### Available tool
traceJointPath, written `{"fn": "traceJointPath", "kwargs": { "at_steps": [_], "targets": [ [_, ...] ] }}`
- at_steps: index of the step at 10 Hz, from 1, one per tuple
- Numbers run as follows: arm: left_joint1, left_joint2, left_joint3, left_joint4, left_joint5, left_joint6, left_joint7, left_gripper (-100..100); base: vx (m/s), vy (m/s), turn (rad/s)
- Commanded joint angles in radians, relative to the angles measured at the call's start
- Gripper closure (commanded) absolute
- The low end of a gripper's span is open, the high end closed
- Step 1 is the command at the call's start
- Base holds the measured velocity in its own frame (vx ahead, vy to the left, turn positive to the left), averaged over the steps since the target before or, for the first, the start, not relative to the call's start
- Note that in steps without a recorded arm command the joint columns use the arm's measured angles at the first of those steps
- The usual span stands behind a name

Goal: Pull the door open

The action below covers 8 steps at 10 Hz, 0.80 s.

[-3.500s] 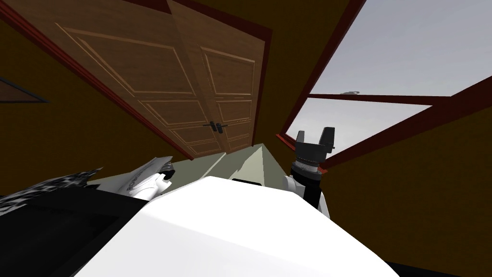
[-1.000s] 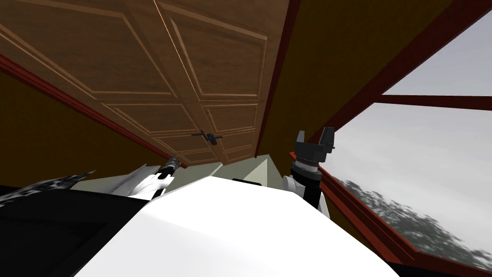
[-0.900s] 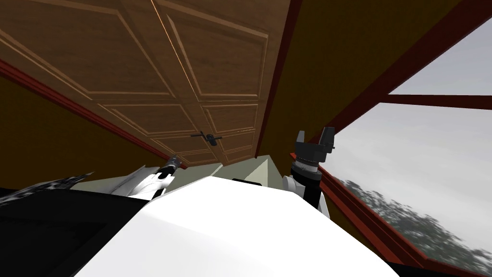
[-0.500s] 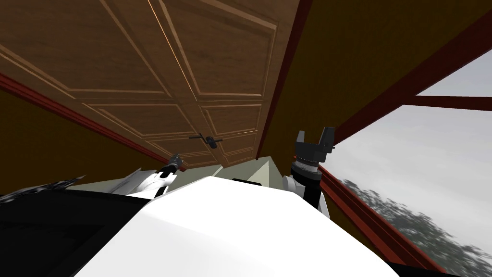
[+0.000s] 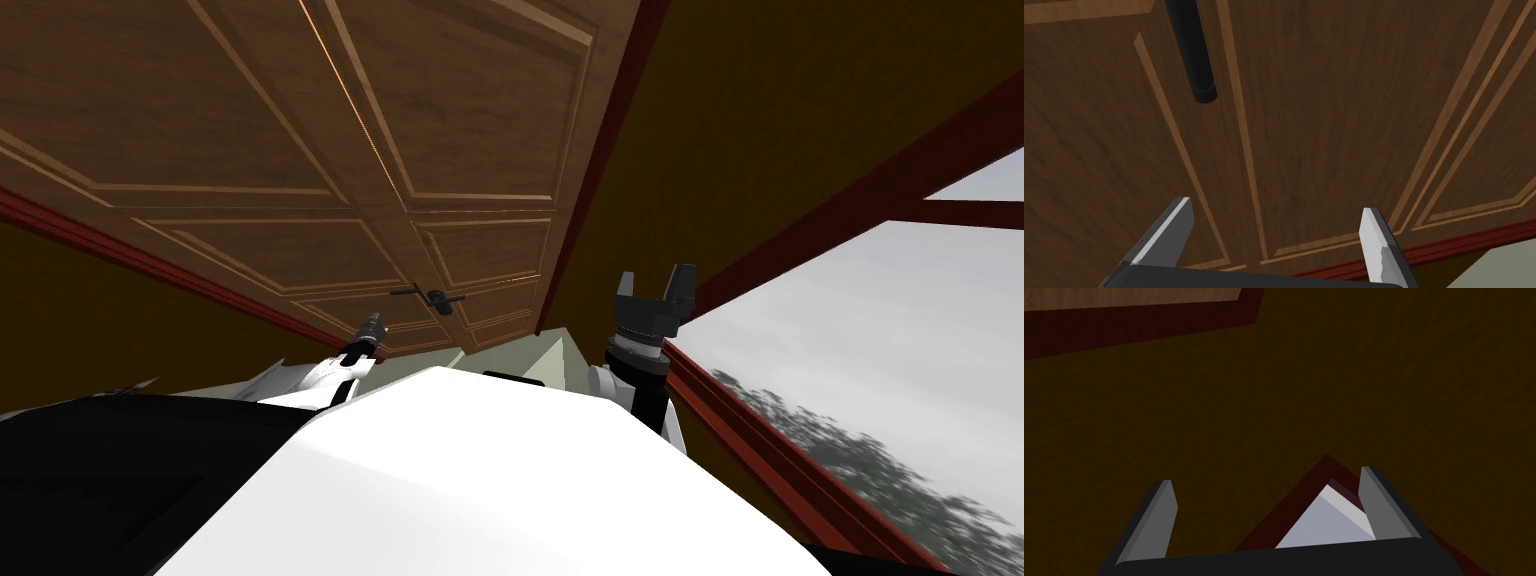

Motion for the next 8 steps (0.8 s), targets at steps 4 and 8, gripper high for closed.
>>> {"fn": "traceJointPath", "kwargs": {
  "at_steps": [4,8],
  "targets": [
    [-0.043,-0.03,0.0,-0.013,0.037,-0.049,-0.051,-100,0.063,0.115,-0.057],
    [-0.079,-0.05,-0.004,-0.011,0.053,-0.078,-0.077,-100,0.013,0.104,-0.083]
  ]
}}
